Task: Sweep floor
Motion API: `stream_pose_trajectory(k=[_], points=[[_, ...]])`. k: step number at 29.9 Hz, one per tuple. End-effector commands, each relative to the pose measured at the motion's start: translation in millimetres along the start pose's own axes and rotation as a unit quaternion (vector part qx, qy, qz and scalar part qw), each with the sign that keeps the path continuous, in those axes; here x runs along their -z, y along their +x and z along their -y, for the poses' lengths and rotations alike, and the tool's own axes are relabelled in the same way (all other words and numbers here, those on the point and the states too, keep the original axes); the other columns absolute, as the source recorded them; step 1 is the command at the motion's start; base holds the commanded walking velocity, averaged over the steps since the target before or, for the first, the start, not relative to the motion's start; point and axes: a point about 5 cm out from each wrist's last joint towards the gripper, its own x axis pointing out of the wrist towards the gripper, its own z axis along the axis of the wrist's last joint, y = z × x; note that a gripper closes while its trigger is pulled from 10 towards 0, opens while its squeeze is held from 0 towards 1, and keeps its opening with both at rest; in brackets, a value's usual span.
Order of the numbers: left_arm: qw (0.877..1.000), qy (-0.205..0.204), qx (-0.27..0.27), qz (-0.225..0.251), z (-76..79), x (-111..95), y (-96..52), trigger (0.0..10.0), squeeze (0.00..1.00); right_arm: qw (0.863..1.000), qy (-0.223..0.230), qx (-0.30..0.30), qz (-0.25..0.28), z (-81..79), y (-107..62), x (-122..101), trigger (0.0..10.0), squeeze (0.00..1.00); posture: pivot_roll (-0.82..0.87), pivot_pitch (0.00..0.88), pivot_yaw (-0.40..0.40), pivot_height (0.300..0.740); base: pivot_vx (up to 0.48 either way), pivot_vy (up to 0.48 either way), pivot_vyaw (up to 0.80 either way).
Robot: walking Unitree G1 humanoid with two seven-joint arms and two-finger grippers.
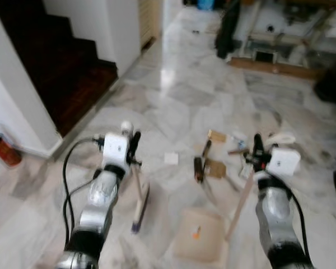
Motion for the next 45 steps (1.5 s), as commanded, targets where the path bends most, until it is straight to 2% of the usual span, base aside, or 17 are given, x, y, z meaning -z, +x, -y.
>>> stream_pose_trajectory(k=[1, 8, 16, 23, 37, 45], points=[[1.0, 0.001, 0.004, 0.018, 1.7, -5.3, 2.0, 10.0, 0.0, 1.0, 0.006, 0.008, 0.018, 0.7, 3.6, -7.9, 10.0, 0.0, 0.04, 0.0, 0.033, 0.74, 0.0, 0.0, -0.8], [1.0, -0.002, 0.014, 0.02, 4.9, -4.2, -2.6, 10.0, 0.0, 1.0, 0.002, 0.0, 0.013, -0.5, -0.2, -5.3, 10.0, 0.0, 0.04, 0.0, 0.033, 0.74, 0.0, 0.0, -0.8], [1.0, -0.001, 0.022, 0.019, 5.3, -5.1, -0.5, 10.0, 0.0, 1.0, -0.001, -0.002, 0.017, 1.2, 4.8, -8.9, 10.0, 0.0, 0.03, 0.0, 0.038, 0.74, 0.0, 0.0, -0.8], [0.999, -0.017, 0.031, 0.022, 8.9, -7.5, -3.5, 10.0, 0.0, 1.0, -0.002, 0.004, 0.018, 2.8, 0.9, -9.0, 10.0, 0.0, 0.05, 0.001, 0.025, 0.74, 0.0, 0.0, 0.0], [0.999, -0.021, 0.033, 0.019, 11.0, -8.7, -4.0, 10.0, 0.0, 1.0, -0.001, 0.011, 0.022, 3.1, 2.0, -12.0, 10.0, 0.0, 0.05, 0.021, 0.019, 0.74, 0.0, 0.0, 0.0], [0.999, -0.019, 0.028, 0.017, 9.5, -8.9, -3.6, 10.0, 0.0, 1.0, 0.0, 0.012, 0.018, 3.4, 3.3, -12.1, 10.0, 0.0, 0.05, 0.041, 0.011, 0.74, 0.282, 0.0, 0.0]])
